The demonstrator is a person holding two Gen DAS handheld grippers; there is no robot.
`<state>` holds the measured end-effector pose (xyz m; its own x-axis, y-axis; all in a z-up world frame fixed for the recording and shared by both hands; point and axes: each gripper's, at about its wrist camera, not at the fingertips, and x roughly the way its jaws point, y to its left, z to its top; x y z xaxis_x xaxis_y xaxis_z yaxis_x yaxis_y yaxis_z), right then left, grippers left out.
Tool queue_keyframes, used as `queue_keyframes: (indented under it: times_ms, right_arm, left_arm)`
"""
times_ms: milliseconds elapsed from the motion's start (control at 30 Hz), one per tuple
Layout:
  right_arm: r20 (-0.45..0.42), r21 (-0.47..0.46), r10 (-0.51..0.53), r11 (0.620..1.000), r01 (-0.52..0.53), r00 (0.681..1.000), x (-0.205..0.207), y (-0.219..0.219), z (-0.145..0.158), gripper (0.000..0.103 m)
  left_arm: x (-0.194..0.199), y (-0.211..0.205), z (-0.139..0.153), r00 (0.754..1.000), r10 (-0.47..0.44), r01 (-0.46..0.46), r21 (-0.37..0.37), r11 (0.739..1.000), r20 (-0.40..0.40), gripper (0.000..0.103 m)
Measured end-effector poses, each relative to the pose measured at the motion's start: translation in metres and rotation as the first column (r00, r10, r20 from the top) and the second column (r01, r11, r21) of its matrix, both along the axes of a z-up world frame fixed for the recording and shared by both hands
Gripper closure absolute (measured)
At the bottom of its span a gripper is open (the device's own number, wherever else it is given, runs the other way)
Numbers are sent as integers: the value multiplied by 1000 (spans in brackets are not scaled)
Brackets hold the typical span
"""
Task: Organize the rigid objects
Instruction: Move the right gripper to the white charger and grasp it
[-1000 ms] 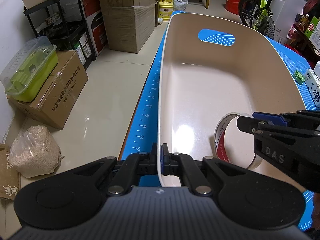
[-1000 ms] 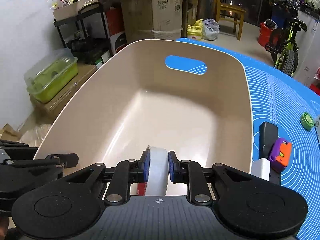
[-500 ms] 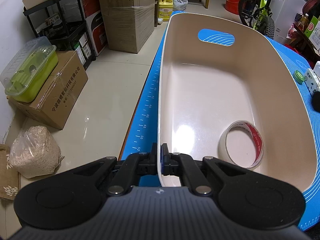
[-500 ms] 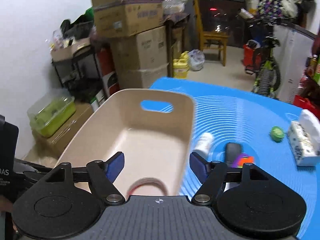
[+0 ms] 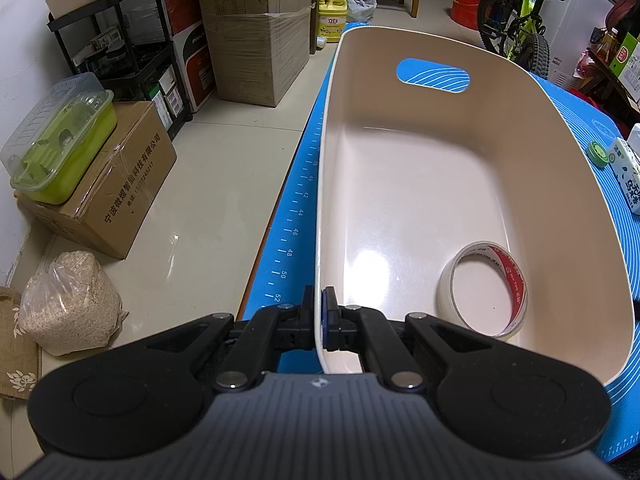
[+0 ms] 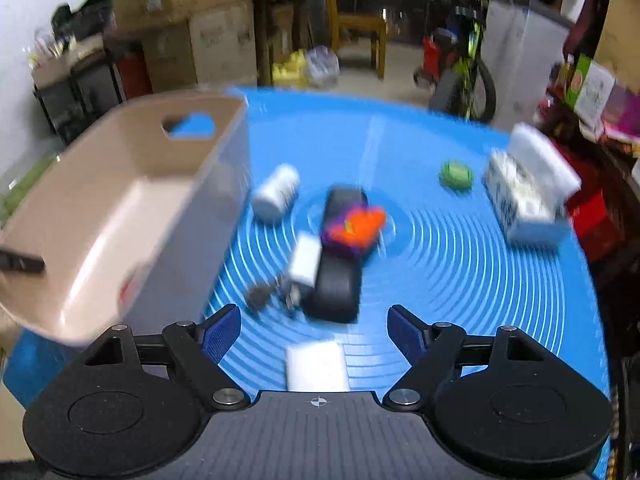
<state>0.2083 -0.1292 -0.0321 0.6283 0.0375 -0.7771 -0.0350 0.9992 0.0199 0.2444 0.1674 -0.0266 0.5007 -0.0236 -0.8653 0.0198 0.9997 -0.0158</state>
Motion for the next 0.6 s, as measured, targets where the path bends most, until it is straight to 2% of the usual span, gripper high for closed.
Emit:
queue_keyframes:
  times_ms: [167, 400, 467, 533, 600]
  right_arm:
    - [-81, 39, -14, 999, 17, 997, 5, -6, -31, 20]
    - [-106, 22, 20, 1000, -18, 994, 8, 1, -59, 22]
    - [-106, 15, 25, 1000, -23, 994, 10, 3, -65, 26]
    - [-104, 24, 28, 999, -26, 994, 12, 3, -69, 38]
    - [-115, 27, 24, 999, -21, 993, 14, 2, -72, 43]
  left_arm:
    - [0, 1, 0, 1000, 1, -1, 2, 1000, 1, 99]
    - [0, 0, 0, 1000, -1, 1, 3, 1000, 2, 99]
    - [-1, -1, 1, 1000, -1, 1, 2, 1000, 2, 99]
    - [-1, -1, 1, 1000, -1, 1, 3, 1000, 2, 99]
    - [-1, -2, 1, 1000, -2, 2, 4, 1000, 2, 99]
